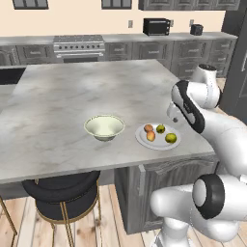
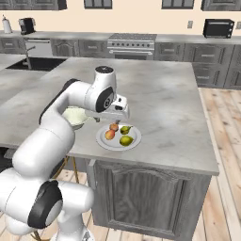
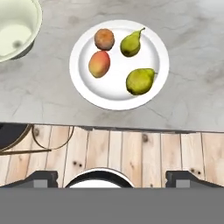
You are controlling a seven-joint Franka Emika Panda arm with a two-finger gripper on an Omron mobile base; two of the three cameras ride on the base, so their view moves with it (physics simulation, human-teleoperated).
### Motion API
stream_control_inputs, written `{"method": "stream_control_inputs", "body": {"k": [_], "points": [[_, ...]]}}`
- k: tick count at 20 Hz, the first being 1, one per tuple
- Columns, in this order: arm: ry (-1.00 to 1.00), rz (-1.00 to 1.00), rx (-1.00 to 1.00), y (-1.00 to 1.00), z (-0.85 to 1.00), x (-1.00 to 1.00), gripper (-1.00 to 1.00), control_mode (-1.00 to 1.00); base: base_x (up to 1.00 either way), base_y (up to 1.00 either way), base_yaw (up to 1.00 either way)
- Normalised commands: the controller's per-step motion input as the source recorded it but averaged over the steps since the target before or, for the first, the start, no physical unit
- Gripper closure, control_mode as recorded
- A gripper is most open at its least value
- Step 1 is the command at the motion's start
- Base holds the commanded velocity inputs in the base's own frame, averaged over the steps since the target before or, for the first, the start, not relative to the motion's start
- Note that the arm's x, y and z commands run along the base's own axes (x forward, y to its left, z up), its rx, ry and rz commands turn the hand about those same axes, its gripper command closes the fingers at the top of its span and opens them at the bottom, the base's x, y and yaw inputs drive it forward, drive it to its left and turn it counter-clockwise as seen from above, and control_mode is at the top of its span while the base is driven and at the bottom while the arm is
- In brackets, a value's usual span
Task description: Take the fruits from the plate on the dining counter and place two fruits in each bowl.
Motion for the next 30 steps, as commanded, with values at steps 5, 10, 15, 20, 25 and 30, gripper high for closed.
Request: {"method": "stream_control_inputs", "body": {"k": [5, 10, 15, 20, 25, 30], "points": [[0.13, -0.31, 0.0, -0.26, -0.47, 0.38, -1.0, -1.0, 0.0, 0.0, 0.0], [0.15, -0.23, 0.0, -0.18, -0.51, 0.45, -1.0, -1.0, 0.0, 0.0, 0.0], [0.1, -0.09, 0.0, -0.06, -0.59, 0.61, -1.0, -1.0, 0.0, 0.0, 0.0], [0.06, -0.01, 0.02, 0.0, -0.58, 0.61, -1.0, -1.0, 0.0, 0.0, 0.0], [0.02, 0.0, 0.0, 0.0, -0.6, 0.63, -1.0, -1.0, 0.0, 0.0, 0.0], [0.0, 0.0, 0.01, -0.03, -0.51, 0.45, -1.0, -1.0, 0.0, 0.0, 0.0]]}}
